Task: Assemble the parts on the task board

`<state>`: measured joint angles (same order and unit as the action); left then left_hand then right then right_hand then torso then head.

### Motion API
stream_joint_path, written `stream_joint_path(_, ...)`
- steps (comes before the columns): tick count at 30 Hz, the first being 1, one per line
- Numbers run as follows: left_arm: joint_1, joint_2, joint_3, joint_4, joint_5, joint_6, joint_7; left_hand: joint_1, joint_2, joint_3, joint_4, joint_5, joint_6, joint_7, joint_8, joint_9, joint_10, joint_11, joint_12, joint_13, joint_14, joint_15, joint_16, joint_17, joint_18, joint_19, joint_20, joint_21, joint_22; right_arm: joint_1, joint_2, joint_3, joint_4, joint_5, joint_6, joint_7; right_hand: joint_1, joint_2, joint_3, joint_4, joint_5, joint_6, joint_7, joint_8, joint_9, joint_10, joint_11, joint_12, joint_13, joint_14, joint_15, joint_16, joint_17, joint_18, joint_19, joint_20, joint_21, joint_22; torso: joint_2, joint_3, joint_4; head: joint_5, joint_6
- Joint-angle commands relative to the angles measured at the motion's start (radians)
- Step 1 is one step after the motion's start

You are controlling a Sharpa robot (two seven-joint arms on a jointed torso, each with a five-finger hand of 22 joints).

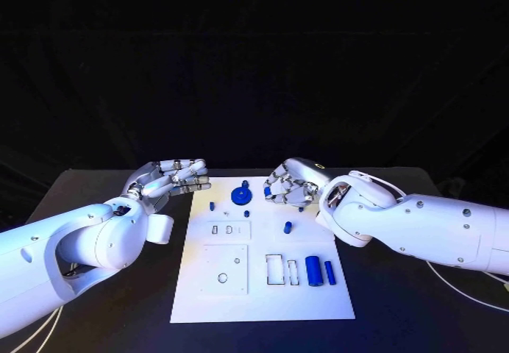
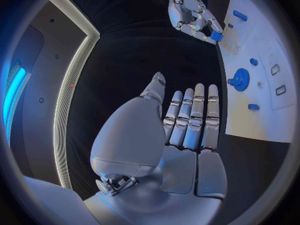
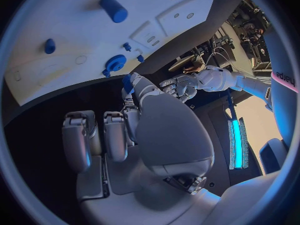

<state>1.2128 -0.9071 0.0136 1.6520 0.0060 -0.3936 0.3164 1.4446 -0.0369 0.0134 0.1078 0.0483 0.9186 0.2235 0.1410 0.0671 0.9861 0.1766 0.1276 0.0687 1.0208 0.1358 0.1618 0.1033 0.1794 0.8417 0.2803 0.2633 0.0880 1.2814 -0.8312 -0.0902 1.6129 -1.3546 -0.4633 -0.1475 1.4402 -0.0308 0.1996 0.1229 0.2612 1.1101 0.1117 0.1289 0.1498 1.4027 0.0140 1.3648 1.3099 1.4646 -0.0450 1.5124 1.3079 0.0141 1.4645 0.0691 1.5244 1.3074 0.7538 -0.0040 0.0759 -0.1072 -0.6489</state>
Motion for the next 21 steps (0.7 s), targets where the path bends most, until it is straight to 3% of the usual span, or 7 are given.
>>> stream_joint_path(1, 0.001, 0.004, 0.000, -0.001, -0.004, 0.014, 0.008, 0.003, 0.010, 0.001, -0.005, 0.003, -0.005, 0.000, -0.006, -0.001, -0.006, 0.003, -0.003, -0.001, 0.000, 0.006, -0.006, 0.001, 0.005, 0.005, 0.000, -0.004, -0.001, -0.003, 0.030, -0.002, 0.008, -0.110, 0.031, -0.067, -0.010, -0.003, 0.010, 0.010, 0.004, 0.012, -0.020, 0.038, 0.028, 0.004, 0.001, -0.002, 0.042, 0.083, -0.005, 0.005, 0.165, -0.002, 0.075, -0.007, 0.006, 0.231, -0.006, -0.0054, 0.0070, 0.003, -0.008)
stream_joint_path(5, 0.001, 0.005, 0.000, -0.003, -0.004, 0.012, 0.008, 0.003, 0.010, 0.001, -0.005, 0.003, -0.005, 0.000, -0.006, -0.001, -0.006, 0.003, -0.003, -0.001, 0.000, 0.006, -0.006, 0.001, 0.005, 0.005, 0.000, -0.004, -0.001, -0.015, 0.073, -0.005, 0.006, -0.147, 0.041, -0.086, -0.016, -0.006, 0.011, 0.011, 0.006, 0.010, -0.019, 0.038, 0.029, 0.005, 0.001, -0.002, 0.042, 0.083, -0.005, 0.004, 0.163, -0.001, 0.074, -0.007, 0.005, 0.230, -0.007, -0.0071, 0.0070, 0.010, -0.012)
stream_joint_path(8, 0.001, 0.006, 0.000, -0.002, -0.004, 0.008, 0.010, 0.003, 0.010, 0.000, -0.005, 0.003, -0.006, 0.000, -0.006, -0.001, -0.006, 0.003, -0.004, -0.001, 0.000, 0.006, -0.007, 0.001, 0.005, 0.005, 0.000, -0.004, -0.001, -0.024, 0.108, -0.011, -0.007, -0.170, 0.047, -0.112, -0.027, -0.009, 0.014, 0.016, 0.008, 0.003, -0.017, 0.036, 0.028, -0.002, 0.003, -0.011, 0.034, 0.080, -0.004, -0.003, 0.151, 0.002, 0.065, -0.007, -0.007, 0.221, -0.007, -0.0083, 0.0103, 0.015, -0.017)
stream_joint_path(13, 0.001, 0.006, 0.000, -0.001, -0.004, 0.005, 0.011, 0.003, 0.010, 0.000, -0.005, 0.003, -0.006, 0.000, -0.006, -0.001, -0.006, 0.003, -0.004, -0.001, 0.000, 0.006, -0.007, 0.001, 0.005, 0.005, 0.000, -0.004, -0.001, -0.038, 0.145, -0.017, -0.031, -0.193, 0.048, -0.131, -0.036, -0.015, 0.015, 0.020, 0.008, 0.000, -0.016, 0.035, 0.028, -0.002, 0.004, -0.011, 0.034, 0.079, -0.003, -0.004, 0.149, 0.003, 0.064, -0.006, -0.008, 0.220, -0.006, -0.0070, 0.0058, 0.023, -0.019)
stream_joint_path(17, 0.001, 0.006, 0.000, -0.002, -0.004, 0.003, 0.012, 0.003, 0.010, 0.000, -0.005, 0.003, -0.006, 0.000, -0.006, -0.001, -0.006, 0.003, -0.004, -0.001, 0.000, 0.006, -0.007, 0.001, 0.005, 0.005, 0.000, -0.004, -0.001, -0.052, 0.171, -0.020, -0.045, -0.208, 0.055, -0.138, -0.040, -0.017, 0.016, 0.021, 0.007, 0.000, -0.015, 0.036, 0.028, -0.001, 0.004, -0.009, 0.036, 0.080, -0.003, -0.003, 0.151, 0.002, 0.065, -0.006, -0.007, 0.221, -0.006, -0.0062, 0.0076, 0.020, -0.021)
stream_joint_path(21, 0.001, 0.005, 0.000, -0.002, -0.004, 0.001, 0.013, 0.003, 0.010, 0.000, -0.006, 0.003, -0.006, 0.000, -0.007, -0.001, -0.006, 0.003, -0.005, -0.001, 0.000, 0.006, -0.007, 0.001, 0.005, 0.005, 0.000, -0.004, -0.001, -0.070, 0.194, -0.022, -0.056, -0.220, 0.065, -0.143, -0.042, -0.018, 0.016, 0.022, 0.007, 0.000, -0.015, 0.036, 0.028, 0.000, 0.004, -0.008, 0.037, 0.080, -0.003, -0.003, 0.152, 0.002, 0.066, -0.006, -0.006, 0.222, -0.005, -0.0049, 0.0045, 0.025, -0.023)
